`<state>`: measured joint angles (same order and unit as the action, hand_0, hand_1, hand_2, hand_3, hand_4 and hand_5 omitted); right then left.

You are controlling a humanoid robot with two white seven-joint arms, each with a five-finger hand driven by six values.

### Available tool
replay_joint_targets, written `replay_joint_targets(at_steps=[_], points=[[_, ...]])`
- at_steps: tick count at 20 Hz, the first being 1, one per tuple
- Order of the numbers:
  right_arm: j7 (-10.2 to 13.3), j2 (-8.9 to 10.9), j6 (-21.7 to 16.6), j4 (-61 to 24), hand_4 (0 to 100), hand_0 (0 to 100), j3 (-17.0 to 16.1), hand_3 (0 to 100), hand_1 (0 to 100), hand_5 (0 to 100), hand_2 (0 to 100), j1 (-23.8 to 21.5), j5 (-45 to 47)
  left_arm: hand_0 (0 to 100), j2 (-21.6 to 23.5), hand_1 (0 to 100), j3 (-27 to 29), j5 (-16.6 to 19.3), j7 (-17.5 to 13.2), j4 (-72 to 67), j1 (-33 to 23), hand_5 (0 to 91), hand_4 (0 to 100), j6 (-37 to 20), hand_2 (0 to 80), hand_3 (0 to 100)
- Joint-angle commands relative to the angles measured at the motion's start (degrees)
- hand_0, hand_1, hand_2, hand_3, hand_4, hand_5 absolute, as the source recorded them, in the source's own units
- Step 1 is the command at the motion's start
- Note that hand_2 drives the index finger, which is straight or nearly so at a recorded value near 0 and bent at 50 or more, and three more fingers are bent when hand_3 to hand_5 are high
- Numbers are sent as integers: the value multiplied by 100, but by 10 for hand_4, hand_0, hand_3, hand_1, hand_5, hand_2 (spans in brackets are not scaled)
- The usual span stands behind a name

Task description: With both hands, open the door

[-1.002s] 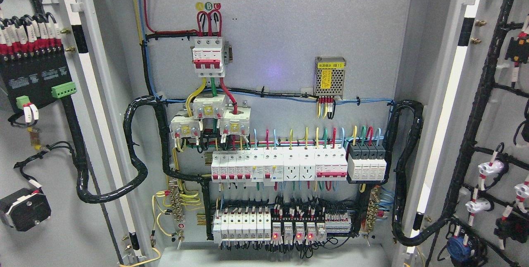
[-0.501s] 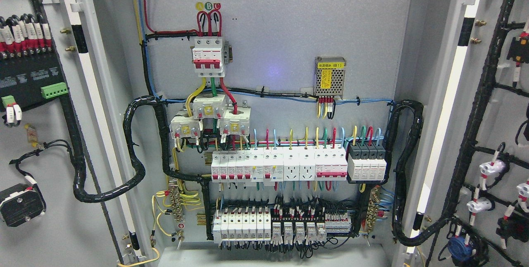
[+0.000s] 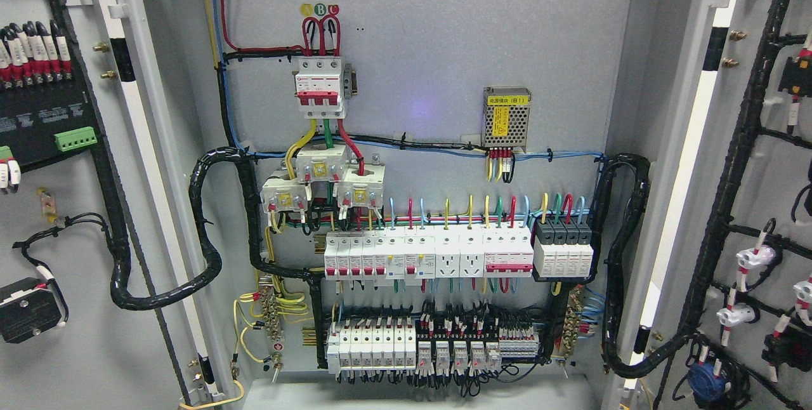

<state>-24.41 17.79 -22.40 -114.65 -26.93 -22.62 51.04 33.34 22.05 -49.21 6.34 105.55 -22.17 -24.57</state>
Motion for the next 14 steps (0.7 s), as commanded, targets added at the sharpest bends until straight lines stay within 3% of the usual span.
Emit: replay_joint_targets(at_steps=[1,11,14], points=[[-38,23,-1,-119,0,191,144,0,0,0,0,3,-6,0,164,0,54,-80,-1,-220,20,0,0,-12,0,0],[-64,76,-10,-383,0,190,293,0,0,0,0,-5,-6,0,182,0,-52,-98,-10,70,-50,0,0,-21,0,0],[-64,94,-10,-383,0,191,539,0,0,0,0,3,-15,0,182,0,-87,-89,-10,272,-68,0,0,-21,0,0]])
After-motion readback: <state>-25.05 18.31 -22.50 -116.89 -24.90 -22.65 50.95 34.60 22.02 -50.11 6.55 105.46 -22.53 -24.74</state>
